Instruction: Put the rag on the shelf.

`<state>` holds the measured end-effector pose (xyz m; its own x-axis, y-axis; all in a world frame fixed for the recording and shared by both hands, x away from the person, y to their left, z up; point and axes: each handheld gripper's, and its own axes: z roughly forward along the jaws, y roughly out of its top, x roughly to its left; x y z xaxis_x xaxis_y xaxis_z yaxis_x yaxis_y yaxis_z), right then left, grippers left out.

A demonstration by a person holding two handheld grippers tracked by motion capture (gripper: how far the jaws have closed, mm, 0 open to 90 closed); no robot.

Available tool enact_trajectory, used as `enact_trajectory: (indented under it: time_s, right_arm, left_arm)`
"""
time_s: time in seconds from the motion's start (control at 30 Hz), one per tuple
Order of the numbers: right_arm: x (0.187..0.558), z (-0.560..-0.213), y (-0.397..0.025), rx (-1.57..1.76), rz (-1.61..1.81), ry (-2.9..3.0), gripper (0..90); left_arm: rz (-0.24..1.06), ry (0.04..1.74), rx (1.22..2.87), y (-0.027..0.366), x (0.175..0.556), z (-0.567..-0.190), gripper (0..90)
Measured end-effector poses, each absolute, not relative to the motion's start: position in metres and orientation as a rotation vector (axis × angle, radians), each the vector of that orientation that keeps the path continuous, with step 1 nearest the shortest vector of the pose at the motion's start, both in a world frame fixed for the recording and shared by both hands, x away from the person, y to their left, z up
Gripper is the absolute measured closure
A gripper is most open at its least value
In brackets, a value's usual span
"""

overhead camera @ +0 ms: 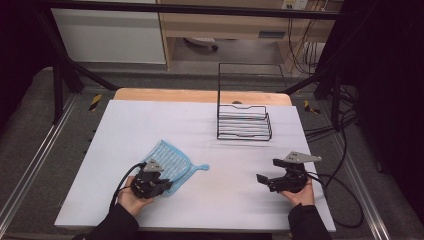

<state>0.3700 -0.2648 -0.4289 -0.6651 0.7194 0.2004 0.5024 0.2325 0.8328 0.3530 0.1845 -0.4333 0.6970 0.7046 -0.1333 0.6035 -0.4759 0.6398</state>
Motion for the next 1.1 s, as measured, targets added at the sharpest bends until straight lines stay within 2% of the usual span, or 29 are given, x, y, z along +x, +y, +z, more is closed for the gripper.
enact_trajectory:
  time_s: [0.27,0.37,0.4,0.43,0.67,0.8,0.83,0.87,0.93,1.03,1.1]
  right_arm:
    - [0.370,-0.429,-0.261,1.145,1.408,2.292,3.6]
    - [0.370,-0.428,-0.257,1.138,1.402,2.306,4.8]
    - [0.370,-0.428,-0.251,1.125,1.406,2.311,6.3]
    - [0.370,-0.428,-0.251,1.125,1.406,2.311,6.3]
    - [0.376,-0.426,-0.222,1.102,1.404,2.362,10.8]
    - [0.380,-0.426,-0.204,1.084,1.394,2.389,11.9]
    - [0.383,-0.425,-0.196,1.074,1.393,2.394,13.0]
    - [0.383,-0.425,-0.196,1.074,1.393,2.394,13.0]
    - [0.385,-0.424,-0.188,1.084,1.393,2.399,14.7]
    - [0.391,-0.421,-0.166,1.051,1.417,2.427,23.8]
    - [0.393,-0.420,-0.160,1.038,1.424,2.436,26.1]
  left_arm:
    - [0.171,0.976,2.217,0.191,0.344,-0.435,82.1]
    - [0.180,0.968,2.208,0.191,0.343,-0.434,78.2]
    - [0.186,0.959,2.208,0.191,0.343,-0.433,72.6]
    - [0.187,0.954,2.204,0.191,0.342,-0.432,72.6]
    - [0.264,0.954,2.128,0.206,0.343,-0.418,50.1]
    - [0.285,0.977,2.071,0.222,0.346,-0.415,40.3]
    - [0.291,0.976,2.065,0.225,0.347,-0.414,34.2]
    - [0.295,0.978,2.057,0.229,0.348,-0.414,34.2]
    - [0.311,0.980,2.042,0.234,0.348,-0.414,27.5]
    - [0.329,0.987,2.030,0.242,0.349,-0.414,19.8]
    - [0.335,0.992,2.026,0.246,0.350,-0.415,18.8]
